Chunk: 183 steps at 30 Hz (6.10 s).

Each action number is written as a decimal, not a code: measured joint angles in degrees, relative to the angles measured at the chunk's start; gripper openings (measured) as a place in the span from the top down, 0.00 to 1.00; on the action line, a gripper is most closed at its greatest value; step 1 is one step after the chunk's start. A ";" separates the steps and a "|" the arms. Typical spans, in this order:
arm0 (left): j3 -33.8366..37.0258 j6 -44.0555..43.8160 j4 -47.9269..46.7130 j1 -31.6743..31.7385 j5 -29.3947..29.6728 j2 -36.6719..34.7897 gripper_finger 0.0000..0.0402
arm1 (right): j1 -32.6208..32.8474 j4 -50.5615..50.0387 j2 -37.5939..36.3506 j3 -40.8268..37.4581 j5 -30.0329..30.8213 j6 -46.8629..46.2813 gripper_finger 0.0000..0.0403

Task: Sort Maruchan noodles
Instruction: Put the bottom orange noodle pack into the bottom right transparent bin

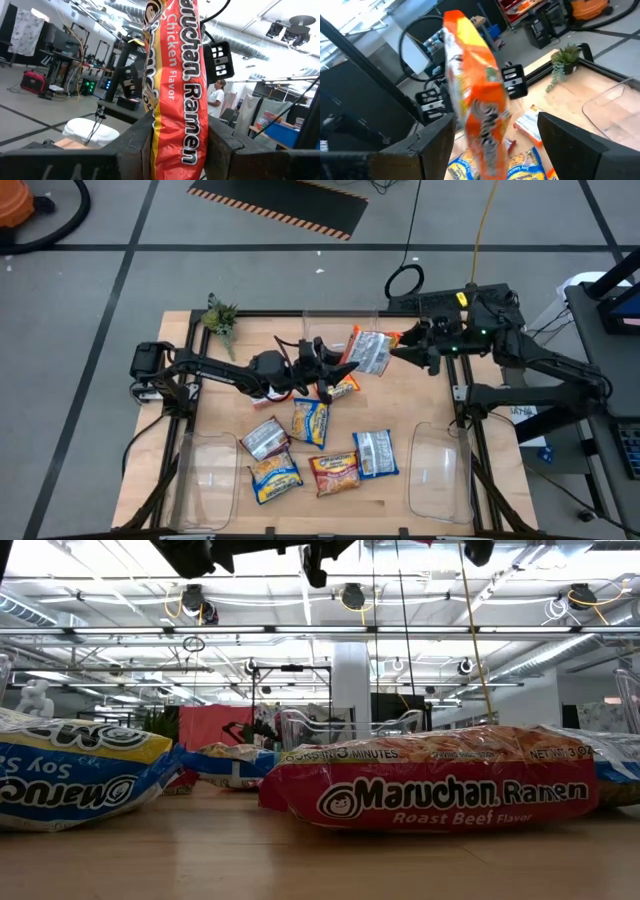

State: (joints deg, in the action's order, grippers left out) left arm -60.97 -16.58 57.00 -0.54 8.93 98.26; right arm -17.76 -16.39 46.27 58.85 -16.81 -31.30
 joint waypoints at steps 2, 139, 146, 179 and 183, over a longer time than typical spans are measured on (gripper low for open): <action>-0.02 0.00 -0.89 0.00 -0.36 -0.02 0.69 | 0.02 1.88 1.36 0.00 -0.57 1.00 0.31; 0.00 -8.48 -40.88 -6.05 -2.52 -12.94 0.27 | 44.37 -71.60 20.11 23.09 4.38 -16.64 0.71; 0.07 -9.41 -40.98 -6.21 -7.34 -13.73 0.27 | 48.82 -71.09 22.18 17.62 1.83 -20.83 0.71; 0.00 -9.95 -54.26 -6.62 -1.26 -24.41 0.27 | 51.63 -62.30 22.33 -2.56 8.03 -13.05 0.66; 0.00 -10.85 -53.87 -6.64 -0.77 -24.41 0.27 | 51.63 -62.27 22.33 -2.56 9.87 -12.79 0.59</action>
State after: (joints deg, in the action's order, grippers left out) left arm -60.97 -27.43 3.13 -7.17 8.16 73.84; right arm 33.87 -78.65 68.60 56.29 -6.93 -44.09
